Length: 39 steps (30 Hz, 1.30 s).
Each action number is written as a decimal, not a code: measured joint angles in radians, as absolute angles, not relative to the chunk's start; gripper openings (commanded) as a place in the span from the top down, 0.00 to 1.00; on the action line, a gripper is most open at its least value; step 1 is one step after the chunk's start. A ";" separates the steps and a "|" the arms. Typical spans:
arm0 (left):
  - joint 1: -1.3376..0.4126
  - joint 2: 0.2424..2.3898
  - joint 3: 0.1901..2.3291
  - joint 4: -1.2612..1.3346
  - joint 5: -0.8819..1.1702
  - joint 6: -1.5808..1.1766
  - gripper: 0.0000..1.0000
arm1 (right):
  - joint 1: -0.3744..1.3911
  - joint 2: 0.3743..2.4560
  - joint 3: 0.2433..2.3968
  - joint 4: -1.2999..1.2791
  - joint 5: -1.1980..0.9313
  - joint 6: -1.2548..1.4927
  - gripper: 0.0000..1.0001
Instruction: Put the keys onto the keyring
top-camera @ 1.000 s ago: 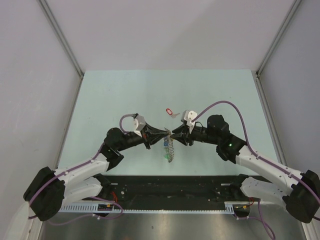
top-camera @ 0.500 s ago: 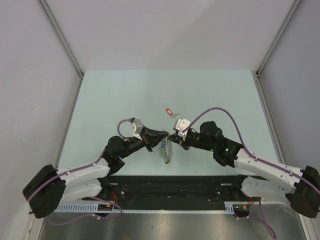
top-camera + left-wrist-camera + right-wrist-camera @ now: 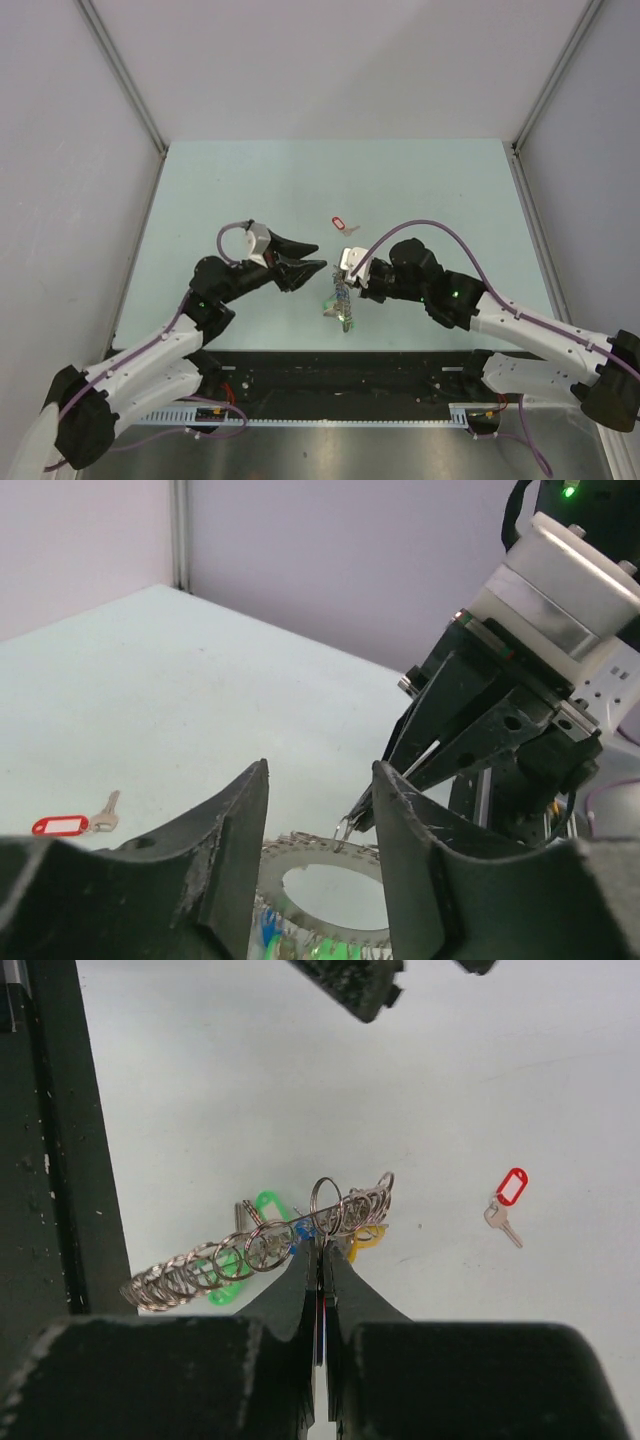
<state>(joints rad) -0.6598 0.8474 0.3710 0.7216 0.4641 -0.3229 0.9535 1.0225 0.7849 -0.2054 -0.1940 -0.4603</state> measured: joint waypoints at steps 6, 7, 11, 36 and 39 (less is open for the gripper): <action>-0.598 0.934 0.615 0.364 0.678 -0.173 0.44 | 0.973 1.024 0.830 -0.276 -0.200 -0.493 1.00; -0.597 0.967 0.659 0.303 0.716 -0.144 0.44 | 0.978 1.024 0.835 -0.286 -0.200 -0.498 1.00; -0.595 1.079 0.793 0.060 0.827 0.012 0.43 | 0.998 1.024 0.854 -0.313 -0.199 -0.510 1.00; -0.675 1.336 1.040 -0.488 0.948 0.417 1.00 | 1.044 1.023 0.860 -0.343 -0.171 -0.517 1.00; -0.680 1.337 1.040 -0.487 0.948 0.411 1.00 | 1.045 1.023 0.861 -0.349 -0.160 -0.517 1.00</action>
<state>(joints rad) -0.6804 1.3369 1.0401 -0.4870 0.9482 0.4107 1.0451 1.0233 0.8608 -0.3492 -0.1596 -0.5175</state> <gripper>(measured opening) 0.020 0.020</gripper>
